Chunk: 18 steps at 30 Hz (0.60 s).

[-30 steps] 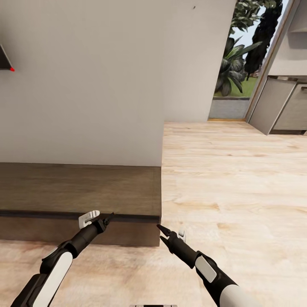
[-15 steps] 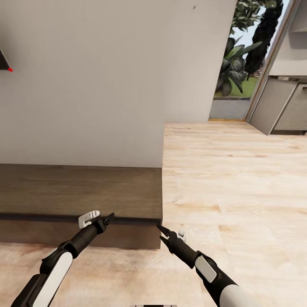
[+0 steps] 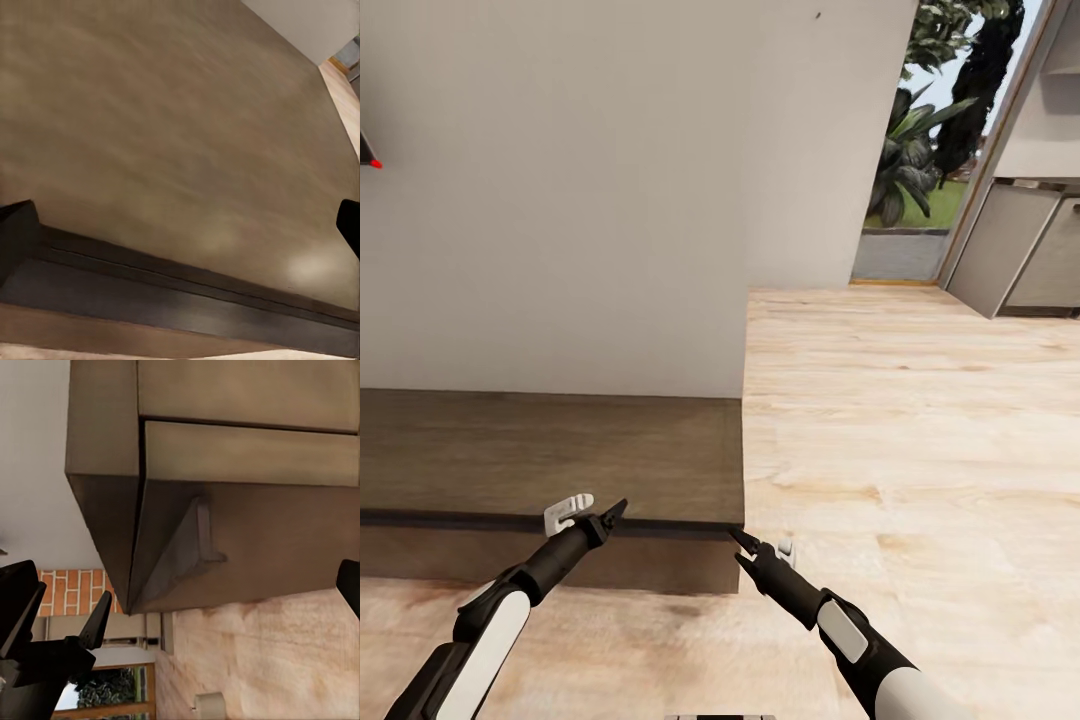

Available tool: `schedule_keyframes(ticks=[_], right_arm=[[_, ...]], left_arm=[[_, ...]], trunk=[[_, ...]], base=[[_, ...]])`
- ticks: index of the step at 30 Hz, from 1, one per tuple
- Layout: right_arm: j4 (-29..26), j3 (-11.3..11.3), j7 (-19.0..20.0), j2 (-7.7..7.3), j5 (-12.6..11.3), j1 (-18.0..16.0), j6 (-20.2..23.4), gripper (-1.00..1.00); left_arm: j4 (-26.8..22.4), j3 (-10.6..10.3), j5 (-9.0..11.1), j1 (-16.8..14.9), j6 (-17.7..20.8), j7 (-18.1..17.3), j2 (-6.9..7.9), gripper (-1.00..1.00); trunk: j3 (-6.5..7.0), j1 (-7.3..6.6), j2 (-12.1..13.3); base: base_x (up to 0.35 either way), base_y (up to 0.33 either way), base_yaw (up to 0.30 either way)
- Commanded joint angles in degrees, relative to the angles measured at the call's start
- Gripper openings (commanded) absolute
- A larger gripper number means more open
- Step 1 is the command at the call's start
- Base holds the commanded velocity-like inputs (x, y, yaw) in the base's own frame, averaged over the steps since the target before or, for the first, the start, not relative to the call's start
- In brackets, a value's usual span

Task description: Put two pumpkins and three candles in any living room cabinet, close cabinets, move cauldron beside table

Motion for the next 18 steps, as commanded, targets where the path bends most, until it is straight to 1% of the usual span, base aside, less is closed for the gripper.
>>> schedule_keyframes(ticks=[1,7,18], right_arm=[[0.0,0.2,0.0,-0.03,-0.6,0.0,0.4,1.0],[0.0,0.2,0.0,-0.03,-0.6,0.0,0.4,1.0],[0.0,0.2,0.0,0.06,-0.6,0.0,0.4,1.0]], left_arm=[[0.0,0.0,0.4,0.0,0.2,0.0,0.04,1.0],[0.0,0.0,0.4,0.0,0.3,0.0,0.06,1.0],[0.0,0.0,0.4,0.0,0.3,0.0,0.06,1.0]], trunk=[[-0.05,0.0,0.0],[-0.05,0.0,0.0],[-0.05,0.0,0.0]], base=[[0.12,0.062,0.0],[0.058,0.031,0.0],[0.004,0.002,0.0]])
